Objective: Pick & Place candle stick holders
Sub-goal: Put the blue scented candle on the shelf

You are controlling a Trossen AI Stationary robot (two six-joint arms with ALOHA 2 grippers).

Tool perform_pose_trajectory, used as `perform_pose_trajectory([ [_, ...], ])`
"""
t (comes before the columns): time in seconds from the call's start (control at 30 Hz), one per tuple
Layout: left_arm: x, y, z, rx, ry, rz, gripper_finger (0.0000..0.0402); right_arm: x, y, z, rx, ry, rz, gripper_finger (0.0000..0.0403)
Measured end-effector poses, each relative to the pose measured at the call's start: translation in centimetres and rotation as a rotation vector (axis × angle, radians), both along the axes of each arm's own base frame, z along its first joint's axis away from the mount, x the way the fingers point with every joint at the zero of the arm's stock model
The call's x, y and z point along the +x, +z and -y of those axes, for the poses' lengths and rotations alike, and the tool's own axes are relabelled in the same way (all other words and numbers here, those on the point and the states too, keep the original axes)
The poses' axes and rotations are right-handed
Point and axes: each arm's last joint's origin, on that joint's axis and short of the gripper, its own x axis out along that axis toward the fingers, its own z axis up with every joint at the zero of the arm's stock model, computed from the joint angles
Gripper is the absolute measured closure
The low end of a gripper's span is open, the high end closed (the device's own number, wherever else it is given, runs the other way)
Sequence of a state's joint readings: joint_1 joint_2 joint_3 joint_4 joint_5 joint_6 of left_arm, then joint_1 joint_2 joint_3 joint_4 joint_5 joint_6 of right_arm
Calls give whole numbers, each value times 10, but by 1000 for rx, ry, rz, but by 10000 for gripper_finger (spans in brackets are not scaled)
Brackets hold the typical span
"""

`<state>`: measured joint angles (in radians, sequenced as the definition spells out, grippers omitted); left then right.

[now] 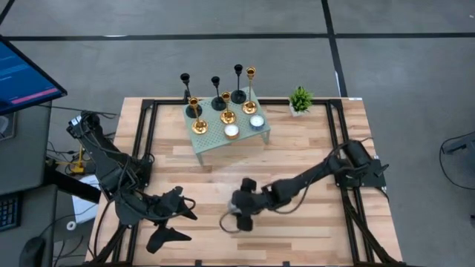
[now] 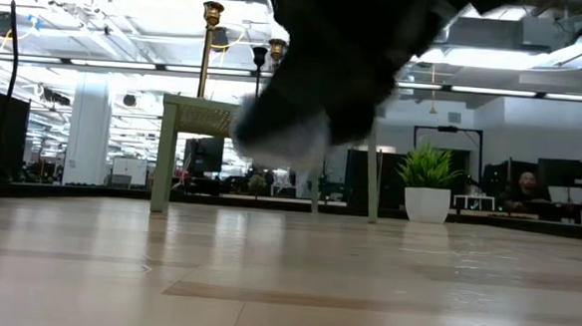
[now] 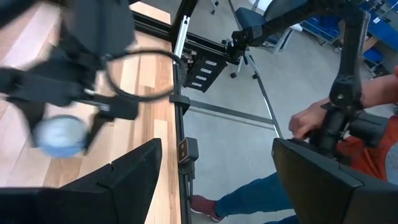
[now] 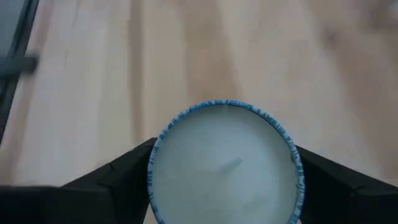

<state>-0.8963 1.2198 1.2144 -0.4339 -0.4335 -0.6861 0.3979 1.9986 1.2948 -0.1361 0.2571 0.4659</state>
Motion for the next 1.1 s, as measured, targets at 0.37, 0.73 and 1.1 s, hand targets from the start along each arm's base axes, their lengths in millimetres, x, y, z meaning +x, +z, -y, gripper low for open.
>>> perform_pose_trajectory([
  [0.37, 0, 0, 0, 4, 0, -3, 94, 46, 84, 48, -83, -68, 132, 110],
  [0.73, 0, 0, 0, -2, 2, -5, 94, 66, 121, 113, -145, -186, 234, 110],
  [1.1, -1, 0, -1, -3, 2, -5, 94, 74, 140, 161, -183, -242, 331, 110],
])
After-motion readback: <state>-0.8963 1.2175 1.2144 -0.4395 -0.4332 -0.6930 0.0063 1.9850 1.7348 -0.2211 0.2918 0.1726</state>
